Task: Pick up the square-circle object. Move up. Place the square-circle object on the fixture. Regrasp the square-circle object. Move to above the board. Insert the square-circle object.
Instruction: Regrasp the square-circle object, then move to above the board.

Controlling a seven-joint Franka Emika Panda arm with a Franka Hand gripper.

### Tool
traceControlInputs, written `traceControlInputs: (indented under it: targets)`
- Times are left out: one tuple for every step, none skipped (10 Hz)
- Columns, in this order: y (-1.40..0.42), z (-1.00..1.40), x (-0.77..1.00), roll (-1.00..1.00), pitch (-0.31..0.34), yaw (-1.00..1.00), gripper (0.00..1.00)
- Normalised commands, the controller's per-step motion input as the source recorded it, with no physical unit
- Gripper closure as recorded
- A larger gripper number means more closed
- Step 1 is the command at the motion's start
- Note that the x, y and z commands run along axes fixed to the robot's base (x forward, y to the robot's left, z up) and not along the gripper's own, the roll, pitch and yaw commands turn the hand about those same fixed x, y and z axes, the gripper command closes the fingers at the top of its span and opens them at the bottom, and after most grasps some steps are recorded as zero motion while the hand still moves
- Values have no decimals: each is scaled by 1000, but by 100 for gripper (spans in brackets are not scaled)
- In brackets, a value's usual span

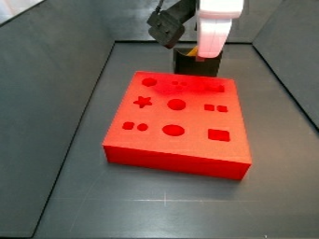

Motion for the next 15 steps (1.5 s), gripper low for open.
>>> traceControlInputs:
  targets:
    - [-19, -4, 218, 4, 207, 57, 0]
    - [-20, 2, 163, 6, 212, 59, 0]
    - [-23, -5, 96, 3, 212, 59, 0]
    - [500, 167, 0, 0, 0, 0, 100]
    - [-44, 1000, 307, 255, 56, 186, 100]
    - [-45, 1000, 305, 255, 65, 182, 100]
    - [-50, 1000, 292, 221, 109, 143, 100]
    - [-50, 1000, 287, 166, 106, 114, 100]
    - [-45, 1000, 277, 104, 90, 84, 100]
    - [-43, 1000, 262, 53, 78, 58, 100]
    - [-43, 1000, 243, 7, 82, 43, 100]
    - [-40, 1000, 233, -17, 98, 36, 100]
    - [-41, 1000, 216, -34, 125, 28, 100]
    - [-40, 1000, 207, -41, 136, 28, 100]
    - [-37, 1000, 188, -49, 149, 31, 100]
